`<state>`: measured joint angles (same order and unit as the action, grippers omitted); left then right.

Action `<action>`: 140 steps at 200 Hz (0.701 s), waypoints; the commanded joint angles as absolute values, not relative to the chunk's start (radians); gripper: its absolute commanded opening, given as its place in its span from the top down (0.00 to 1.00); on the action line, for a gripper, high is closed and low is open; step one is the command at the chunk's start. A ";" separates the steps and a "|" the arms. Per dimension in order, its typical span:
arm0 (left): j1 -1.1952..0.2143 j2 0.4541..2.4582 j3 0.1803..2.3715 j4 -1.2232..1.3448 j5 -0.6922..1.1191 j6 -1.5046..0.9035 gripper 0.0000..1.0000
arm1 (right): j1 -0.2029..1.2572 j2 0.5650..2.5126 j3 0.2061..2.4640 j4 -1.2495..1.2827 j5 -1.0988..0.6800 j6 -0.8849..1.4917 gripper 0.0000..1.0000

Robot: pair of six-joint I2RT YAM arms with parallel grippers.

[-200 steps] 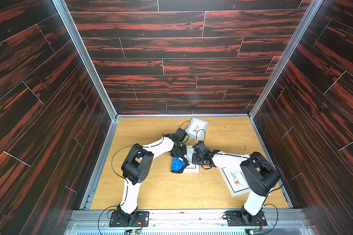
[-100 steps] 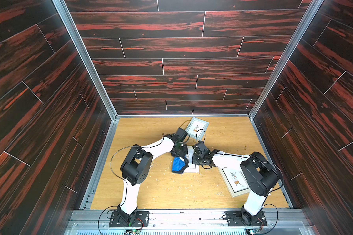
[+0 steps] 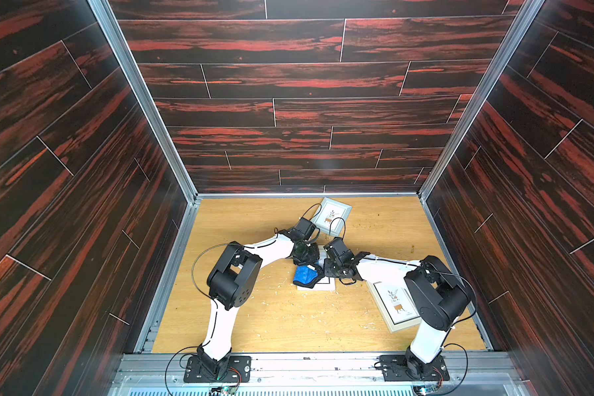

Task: Wipe the picture frame with a cloth
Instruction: Wipe the dirt from the picture frame.

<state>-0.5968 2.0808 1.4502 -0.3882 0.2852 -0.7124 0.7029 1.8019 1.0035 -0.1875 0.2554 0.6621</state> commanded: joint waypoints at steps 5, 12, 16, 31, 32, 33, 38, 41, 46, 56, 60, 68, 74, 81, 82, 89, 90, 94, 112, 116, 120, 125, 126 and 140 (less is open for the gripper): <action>-0.561 2.121 1.488 -0.423 0.271 -0.710 1.00 | 0.704 1.834 1.019 -0.264 0.276 0.651 0.99; -0.548 2.149 1.517 -0.411 0.284 -0.720 1.00 | 0.704 1.834 1.023 -0.268 0.278 0.651 0.99; -0.543 2.163 1.533 -0.402 0.289 -0.724 1.00 | 0.704 1.832 1.024 -0.270 0.279 0.651 0.99; -0.539 2.198 1.588 -0.392 0.270 -0.730 1.00 | 0.704 1.825 1.024 -0.273 0.284 0.652 0.99; -0.538 2.200 1.593 -0.392 0.267 -0.729 1.00 | 0.703 1.824 1.024 -0.272 0.284 0.653 0.99; -0.538 2.201 1.595 -0.393 0.266 -0.730 1.00 | 0.704 1.824 1.023 -0.272 0.284 0.652 0.99; -0.538 2.206 1.606 -0.396 0.268 -0.730 1.00 | 0.704 1.824 1.021 -0.270 0.284 0.653 0.99; -0.539 2.207 1.611 -0.398 0.271 -0.731 1.00 | 0.704 1.823 1.020 -0.270 0.283 0.652 0.99; -0.540 2.203 1.609 -0.400 0.276 -0.734 1.00 | 0.703 1.825 1.020 -0.270 0.283 0.653 0.99; -0.547 2.177 1.580 -0.399 0.274 -0.737 1.00 | 0.704 1.828 1.019 -0.270 0.282 0.654 0.99; -0.552 2.160 1.561 -0.397 0.271 -0.738 1.00 | 0.704 1.828 1.019 -0.269 0.282 0.654 0.99; -0.562 2.121 1.510 -0.389 0.265 -0.737 1.00 | 0.704 1.830 1.017 -0.268 0.281 0.654 0.99; -0.571 2.090 1.465 -0.382 0.259 -0.742 1.00 | 0.704 1.831 1.016 -0.266 0.279 0.656 0.99; -0.582 2.053 1.409 -0.370 0.256 -0.753 1.00 | 0.704 1.831 1.013 -0.263 0.278 0.656 0.99; -0.583 2.049 1.401 -0.368 0.256 -0.755 1.00 | 0.704 1.830 1.014 -0.263 0.278 0.656 0.99; -0.596 2.019 1.351 -0.357 0.256 -0.769 1.00 | 0.704 1.832 1.013 -0.260 0.277 0.656 0.99; -0.598 2.015 1.345 -0.355 0.255 -0.771 1.00 | 0.704 1.832 1.013 -0.260 0.278 0.657 0.99; -0.606 2.002 1.321 -0.350 0.258 -0.779 1.00 | 0.703 1.832 1.013 -0.259 0.276 0.657 0.99; -0.625 1.966 1.265 -0.342 0.268 -0.800 1.00 | 0.703 1.835 1.014 -0.260 0.276 0.653 0.99; -0.625 1.964 1.259 -0.335 0.271 -0.806 1.00 | 0.704 1.836 1.014 -0.260 0.277 0.652 0.99; -0.623 1.963 1.259 -0.328 0.262 -0.807 1.00 | 0.704 1.835 1.014 -0.261 0.277 0.652 0.99; -0.616 1.967 1.267 -0.325 0.250 -0.806 1.00 | 0.704 1.835 1.014 -0.261 0.277 0.652 0.99; -0.615 1.968 1.270 -0.326 0.247 -0.806 1.00 | 0.704 1.835 1.014 -0.261 0.277 0.652 0.99; -0.583 2.012 1.327 -0.327 0.241 -0.788 1.00 | 0.705 1.833 1.011 -0.261 0.279 0.654 0.99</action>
